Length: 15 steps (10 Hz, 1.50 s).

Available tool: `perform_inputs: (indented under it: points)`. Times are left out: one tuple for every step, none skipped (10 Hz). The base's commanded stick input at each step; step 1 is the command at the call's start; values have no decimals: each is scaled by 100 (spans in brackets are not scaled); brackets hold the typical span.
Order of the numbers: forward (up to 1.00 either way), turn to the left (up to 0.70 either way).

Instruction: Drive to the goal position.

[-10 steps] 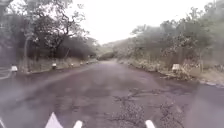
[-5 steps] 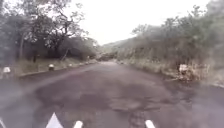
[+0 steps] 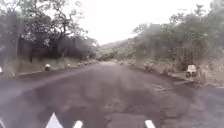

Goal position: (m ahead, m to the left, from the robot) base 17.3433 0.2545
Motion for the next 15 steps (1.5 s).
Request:
perform_inputs:
  points:
    - [100,0]
    - [100,0]
    - [100,0]
    - [100,0]
    - [100,0]
    - [100,0]
    - [100,0]
    - [100,0]
    - [100,0]
    - [100,0]
    - [100,0]
    - [100,0]
    - [100,0]
    - [100,0]
    - [100,0]
